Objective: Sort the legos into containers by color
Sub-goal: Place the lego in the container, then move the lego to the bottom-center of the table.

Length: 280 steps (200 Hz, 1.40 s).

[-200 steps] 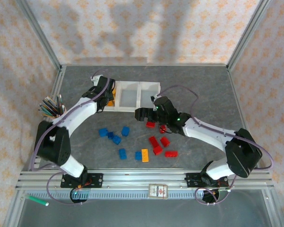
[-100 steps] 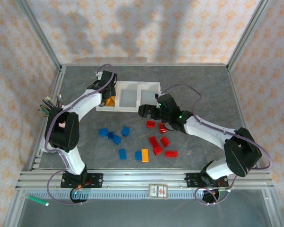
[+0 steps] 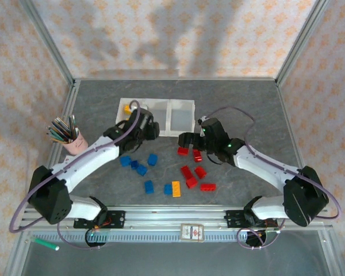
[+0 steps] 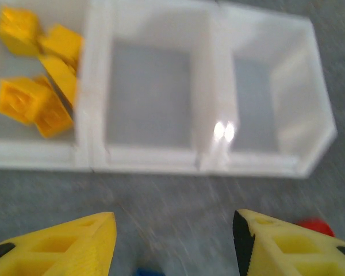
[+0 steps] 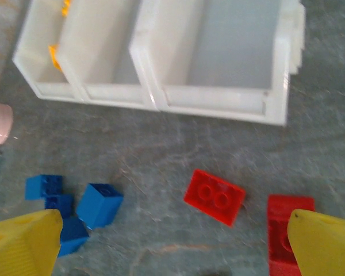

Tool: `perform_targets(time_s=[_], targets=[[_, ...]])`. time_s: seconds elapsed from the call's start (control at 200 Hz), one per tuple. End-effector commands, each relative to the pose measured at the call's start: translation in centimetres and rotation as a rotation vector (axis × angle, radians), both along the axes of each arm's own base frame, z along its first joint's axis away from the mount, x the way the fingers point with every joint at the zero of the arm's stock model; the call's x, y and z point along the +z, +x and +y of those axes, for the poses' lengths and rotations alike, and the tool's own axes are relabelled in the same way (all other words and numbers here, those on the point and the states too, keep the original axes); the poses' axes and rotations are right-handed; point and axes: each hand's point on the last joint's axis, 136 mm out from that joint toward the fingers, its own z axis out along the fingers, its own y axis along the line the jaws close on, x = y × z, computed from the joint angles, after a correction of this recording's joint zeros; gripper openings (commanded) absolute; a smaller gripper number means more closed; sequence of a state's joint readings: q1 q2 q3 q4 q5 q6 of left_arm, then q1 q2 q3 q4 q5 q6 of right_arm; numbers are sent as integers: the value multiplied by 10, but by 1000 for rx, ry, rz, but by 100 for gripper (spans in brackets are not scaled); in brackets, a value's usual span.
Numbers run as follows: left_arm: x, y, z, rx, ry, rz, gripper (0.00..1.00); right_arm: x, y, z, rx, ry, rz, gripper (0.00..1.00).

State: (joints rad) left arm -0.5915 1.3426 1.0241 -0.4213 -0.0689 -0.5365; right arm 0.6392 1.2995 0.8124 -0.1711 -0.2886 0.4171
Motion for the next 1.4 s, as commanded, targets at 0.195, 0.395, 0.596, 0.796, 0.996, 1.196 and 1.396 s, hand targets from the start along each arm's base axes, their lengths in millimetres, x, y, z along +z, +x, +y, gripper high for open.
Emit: perform_targets(time_s=[0.195,0.395,0.596,0.796,0.996,1.196,1.396], targets=[[-25,-99,-60,-52,-136,143,58,-38,-41,-38,-52,-79,142,100],[-48,-147,-105,-125,-167,223,57,-48,-53,-57,-109,-94,158,100],[-79,-178,-131,-189,-155,295,57,-55,-58,-66,-132,-72,171,100],[-100,-190,-153,-246,-75,326,57,-60,-60,-68,-140,-71,180,100],[-121,-188,-132,-200,43,336,57,-63,-62,-68,-129,-72,184,100],[-130,-184,-94,-139,222,327,60,-62,-60,-67,-123,-70,175,100],[-110,-174,-67,-74,317,272,63,-61,-58,-65,-119,-66,170,100]])
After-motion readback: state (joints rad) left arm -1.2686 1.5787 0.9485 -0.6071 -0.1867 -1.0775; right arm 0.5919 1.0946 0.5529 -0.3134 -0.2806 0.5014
